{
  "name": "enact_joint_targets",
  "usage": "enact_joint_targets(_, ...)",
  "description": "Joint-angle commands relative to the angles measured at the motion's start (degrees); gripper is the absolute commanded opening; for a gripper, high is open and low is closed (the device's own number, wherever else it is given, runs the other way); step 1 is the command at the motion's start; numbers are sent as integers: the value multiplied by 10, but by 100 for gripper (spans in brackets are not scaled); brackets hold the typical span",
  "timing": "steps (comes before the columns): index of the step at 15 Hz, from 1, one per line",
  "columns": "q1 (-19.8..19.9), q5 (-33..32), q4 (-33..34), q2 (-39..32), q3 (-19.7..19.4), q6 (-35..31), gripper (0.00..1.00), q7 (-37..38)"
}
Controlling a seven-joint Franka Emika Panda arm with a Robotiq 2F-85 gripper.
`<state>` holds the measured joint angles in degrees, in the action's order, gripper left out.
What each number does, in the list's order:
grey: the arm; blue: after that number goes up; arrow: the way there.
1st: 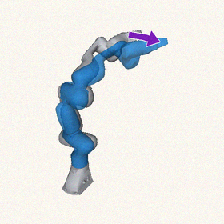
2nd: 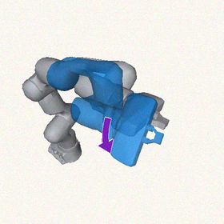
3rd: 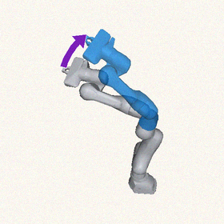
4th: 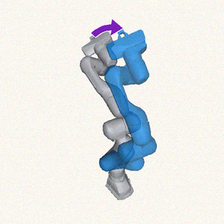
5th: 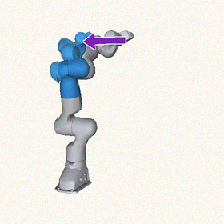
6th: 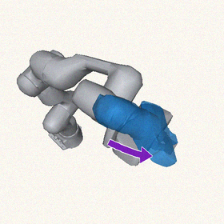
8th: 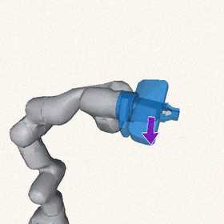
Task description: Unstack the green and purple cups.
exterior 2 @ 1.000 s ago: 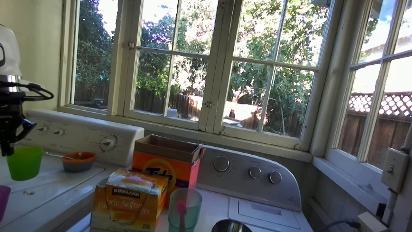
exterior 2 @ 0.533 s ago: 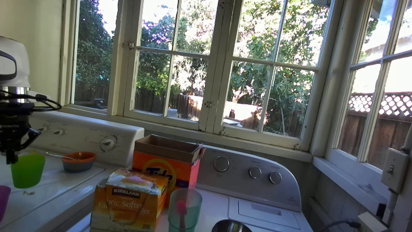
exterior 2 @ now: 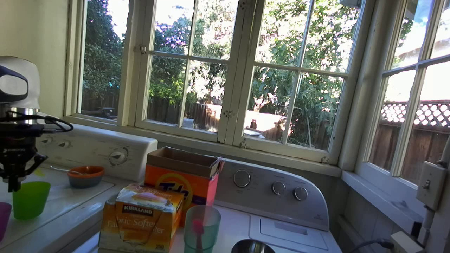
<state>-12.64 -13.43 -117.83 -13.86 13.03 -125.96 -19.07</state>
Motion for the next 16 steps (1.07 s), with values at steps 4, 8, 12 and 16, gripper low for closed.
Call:
enact_joint_targets(4, -7, -23, 24, -23, -6, 28, 1, 22)
enact_joint_targets(8, -6, -21, 23, -21, -6, 27, 29, 24)
enact_joint_targets(12, -5, -18, 8, 1, -4, 12, 52, 27)
enact_joint_targets(16, -4, -17, -18, 49, -4, -5, 83, 47)
